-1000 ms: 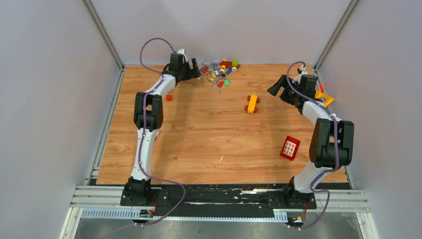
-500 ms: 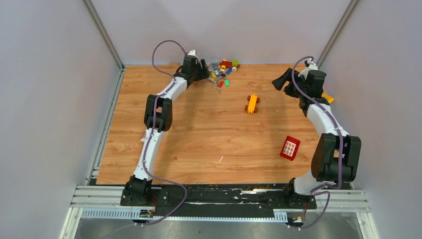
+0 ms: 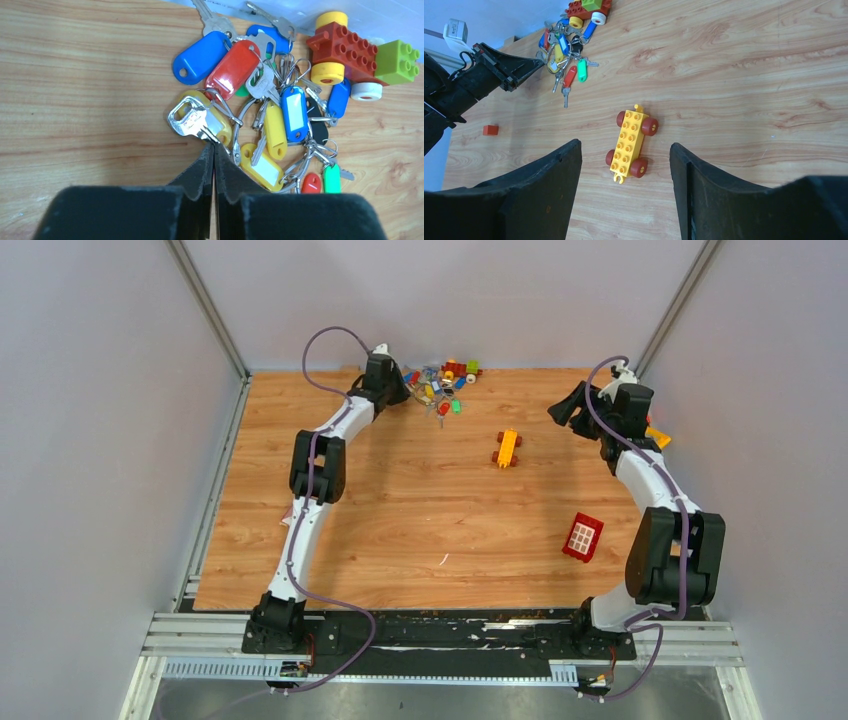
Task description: Remove the keys from the keyring
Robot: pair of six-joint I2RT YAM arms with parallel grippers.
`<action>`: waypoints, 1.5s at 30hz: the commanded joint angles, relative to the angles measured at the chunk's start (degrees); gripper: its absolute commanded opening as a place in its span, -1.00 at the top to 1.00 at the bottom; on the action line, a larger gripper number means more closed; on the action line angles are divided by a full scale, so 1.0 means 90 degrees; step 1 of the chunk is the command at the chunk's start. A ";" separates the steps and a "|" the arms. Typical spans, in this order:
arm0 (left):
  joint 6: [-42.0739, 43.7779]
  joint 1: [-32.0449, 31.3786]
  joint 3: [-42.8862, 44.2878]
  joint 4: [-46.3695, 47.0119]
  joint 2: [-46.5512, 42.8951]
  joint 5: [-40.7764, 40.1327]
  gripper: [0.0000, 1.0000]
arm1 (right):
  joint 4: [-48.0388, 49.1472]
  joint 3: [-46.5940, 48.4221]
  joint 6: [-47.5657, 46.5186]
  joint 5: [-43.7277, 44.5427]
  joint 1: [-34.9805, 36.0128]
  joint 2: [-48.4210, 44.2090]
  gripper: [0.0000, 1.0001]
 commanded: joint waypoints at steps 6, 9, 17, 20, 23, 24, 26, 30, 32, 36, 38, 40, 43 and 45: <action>0.0068 -0.0028 -0.0325 0.0045 -0.0088 0.0176 1.00 | 0.0199 -0.0062 -0.0061 0.0054 0.0012 -0.0194 -0.27; 0.0192 -0.0028 -0.1031 0.0296 -0.0584 0.0055 1.00 | 0.0208 -0.0072 -0.0052 0.0096 0.0012 -0.0194 -0.26; 0.0112 -0.0028 -0.0932 0.0270 -0.0737 -0.0857 -0.30 | 0.0140 -0.0009 -0.0039 0.0121 0.0012 -0.0250 -0.26; -0.0194 -0.0028 -0.0095 0.0007 -0.0138 -0.0744 -0.36 | 0.0124 0.0037 -0.0042 0.0137 0.0012 -0.0281 -0.27; -0.0565 -0.0028 0.0362 0.0012 0.0306 -0.0565 -0.37 | 0.0073 0.0096 -0.0047 0.0155 0.0012 -0.0281 -0.27; -0.0691 -0.0028 0.0367 0.0098 0.0383 -0.0538 -0.37 | 0.0056 0.0121 -0.0056 0.0157 0.0012 -0.0286 -0.27; -0.0931 -0.0028 0.0368 0.0209 0.0522 -0.0557 -0.36 | 0.0037 0.0140 -0.0081 0.0173 0.0017 -0.0305 -0.27; -0.1384 0.0029 0.0507 0.0319 0.0737 -0.0557 -0.32 | 0.0039 0.0174 -0.0141 0.0274 0.0012 -0.0382 -0.28; -0.1550 0.0040 0.0551 0.0356 0.0794 -0.0622 -0.31 | -0.0127 0.0197 -0.0162 0.0301 0.0014 -0.0410 -0.28; -0.2018 0.0040 0.0870 0.0370 0.1128 -0.0520 -0.17 | -0.0190 0.0220 -0.0191 0.0350 0.0012 -0.0467 -0.28; -0.2171 0.0040 0.1050 0.0315 0.1253 -0.0352 -0.07 | -0.0184 0.0210 -0.0198 0.0371 0.0012 -0.0476 -0.28; -0.2290 0.0040 0.1066 0.0324 0.1303 -0.0317 0.02 | -0.0201 0.0213 -0.0213 0.0381 0.0017 -0.0477 -0.28; -0.2344 0.0040 0.1061 0.0315 0.1321 -0.0316 0.15 | -0.0220 0.0199 -0.0231 0.0412 0.0003 -0.0462 -0.28; -0.2381 0.0035 0.1066 0.0355 0.1351 -0.0242 0.32 | -0.0221 0.0191 -0.0240 0.0453 0.0002 -0.0444 -0.28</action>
